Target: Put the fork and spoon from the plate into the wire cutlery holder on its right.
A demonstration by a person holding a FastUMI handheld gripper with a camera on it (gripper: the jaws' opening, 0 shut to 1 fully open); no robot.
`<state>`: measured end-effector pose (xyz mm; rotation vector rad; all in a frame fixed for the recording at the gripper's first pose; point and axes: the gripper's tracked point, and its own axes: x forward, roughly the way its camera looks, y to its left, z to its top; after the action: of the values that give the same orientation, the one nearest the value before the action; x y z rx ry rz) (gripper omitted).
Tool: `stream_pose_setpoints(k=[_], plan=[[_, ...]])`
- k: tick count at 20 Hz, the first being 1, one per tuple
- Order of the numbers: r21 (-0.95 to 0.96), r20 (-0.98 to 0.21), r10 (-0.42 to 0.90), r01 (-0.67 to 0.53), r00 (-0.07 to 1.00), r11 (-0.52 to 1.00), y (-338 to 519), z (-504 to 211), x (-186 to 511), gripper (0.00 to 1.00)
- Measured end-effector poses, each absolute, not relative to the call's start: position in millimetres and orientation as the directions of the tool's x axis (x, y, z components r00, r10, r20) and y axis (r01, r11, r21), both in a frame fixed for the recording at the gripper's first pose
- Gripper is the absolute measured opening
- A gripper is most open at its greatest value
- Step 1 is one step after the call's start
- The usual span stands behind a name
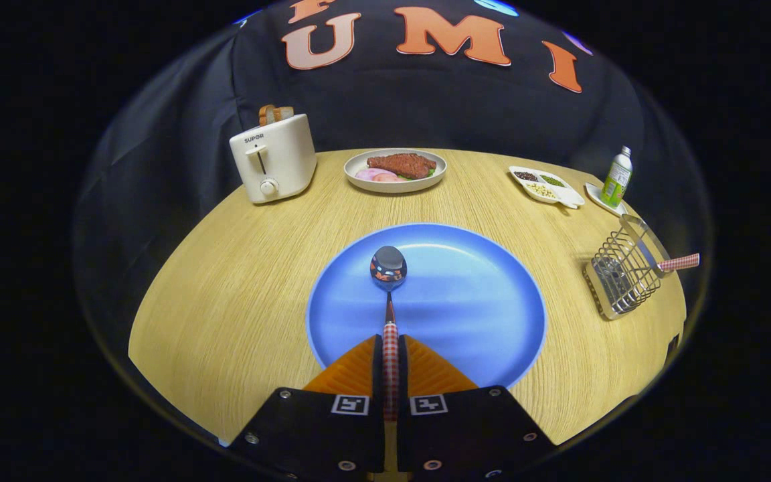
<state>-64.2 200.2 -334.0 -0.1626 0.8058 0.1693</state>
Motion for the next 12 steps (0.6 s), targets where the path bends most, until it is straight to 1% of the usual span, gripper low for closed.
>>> stream_pose_setpoints(k=[6, 8, 12], plan=[[-0.069, -0.696, 0.095, -0.199, 0.711, 0.978, 177.3, -284.5, -48.6, 0.08], [-0.057, -0.701, 0.092, -0.185, 0.707, 0.981, 162.3, -269.6, -45.2, 0.08], [-0.092, -0.672, 0.057, -0.160, 0.738, 0.983, 121.4, -231.4, -27.8, 0.08]])
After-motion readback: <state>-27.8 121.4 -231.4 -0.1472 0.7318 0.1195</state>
